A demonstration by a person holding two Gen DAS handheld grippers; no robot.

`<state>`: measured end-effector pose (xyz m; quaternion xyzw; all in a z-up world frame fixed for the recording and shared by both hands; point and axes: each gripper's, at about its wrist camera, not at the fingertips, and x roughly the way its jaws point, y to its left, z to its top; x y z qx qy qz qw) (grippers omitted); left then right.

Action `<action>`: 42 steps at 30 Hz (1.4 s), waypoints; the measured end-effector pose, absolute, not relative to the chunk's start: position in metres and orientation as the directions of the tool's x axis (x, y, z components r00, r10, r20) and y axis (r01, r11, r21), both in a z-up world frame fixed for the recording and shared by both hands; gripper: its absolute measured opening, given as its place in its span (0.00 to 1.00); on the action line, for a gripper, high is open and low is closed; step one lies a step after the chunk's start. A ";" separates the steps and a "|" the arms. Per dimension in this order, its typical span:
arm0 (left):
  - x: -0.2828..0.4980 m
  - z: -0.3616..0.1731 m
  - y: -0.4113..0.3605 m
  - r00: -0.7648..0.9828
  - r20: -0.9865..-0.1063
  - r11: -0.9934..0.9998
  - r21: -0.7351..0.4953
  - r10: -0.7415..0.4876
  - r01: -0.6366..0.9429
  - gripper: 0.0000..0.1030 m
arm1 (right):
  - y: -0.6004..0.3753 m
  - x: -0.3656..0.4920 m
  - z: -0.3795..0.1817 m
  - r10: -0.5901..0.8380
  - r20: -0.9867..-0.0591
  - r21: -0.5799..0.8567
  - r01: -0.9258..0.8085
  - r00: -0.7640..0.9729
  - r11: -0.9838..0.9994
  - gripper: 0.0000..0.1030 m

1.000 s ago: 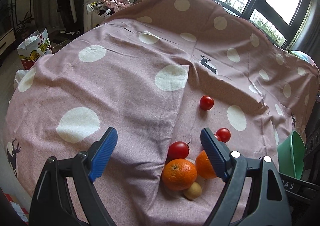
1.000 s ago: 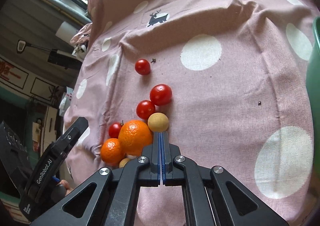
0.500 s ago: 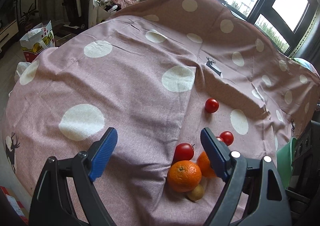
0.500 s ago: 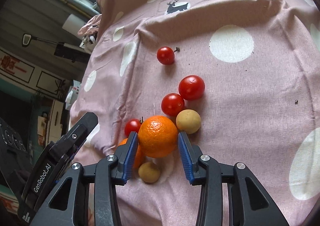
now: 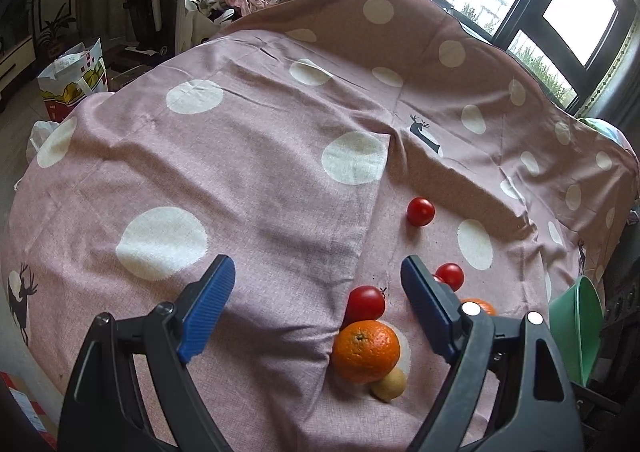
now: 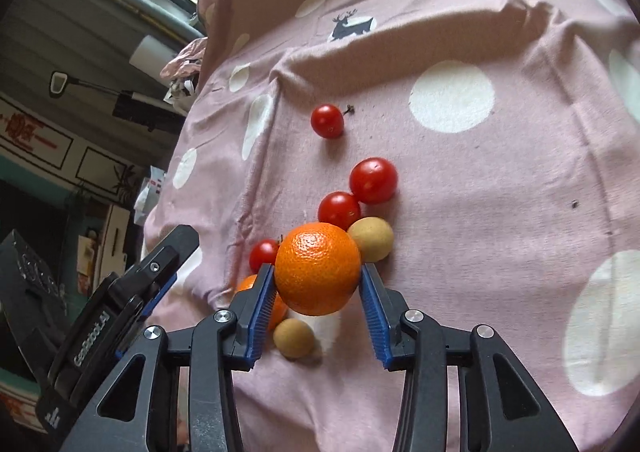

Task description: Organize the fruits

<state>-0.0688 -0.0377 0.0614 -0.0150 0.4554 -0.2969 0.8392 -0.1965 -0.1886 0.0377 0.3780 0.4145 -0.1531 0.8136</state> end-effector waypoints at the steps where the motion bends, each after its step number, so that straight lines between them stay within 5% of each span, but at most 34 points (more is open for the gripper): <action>1: -0.070 0.062 -0.038 0.407 -0.755 0.821 -0.294 -0.514 0.489 0.83 | -0.189 -0.202 0.045 0.004 -0.807 0.425 0.576 0.591 0.698 0.43; 5: -0.073 0.062 -0.042 0.406 -0.757 0.817 -0.282 -0.512 0.503 0.82 | -0.183 -0.216 0.061 -0.273 -0.853 0.086 0.634 0.446 0.768 0.43; 13: -0.075 0.060 -0.045 0.399 -0.763 0.813 -0.272 -0.508 0.516 0.83 | -0.182 -0.206 0.035 -0.341 -0.904 -0.131 0.591 0.259 0.796 0.42; 28: -0.093 0.068 -0.058 0.348 -0.738 0.748 -0.309 -0.578 0.587 0.81 | -0.196 -0.230 0.061 -0.158 -0.854 0.188 0.577 0.496 0.795 0.43; 35: -0.115 0.066 -0.078 0.214 -0.736 0.647 -0.370 -0.642 0.666 0.63 | -0.223 -0.241 0.064 -0.106 -0.786 0.387 0.618 0.609 0.684 0.43; 42: -0.139 0.052 -0.104 0.108 -0.773 0.572 -0.359 -0.625 0.738 0.60 | -0.236 -0.235 0.040 0.043 -0.755 0.558 0.607 0.655 0.565 0.43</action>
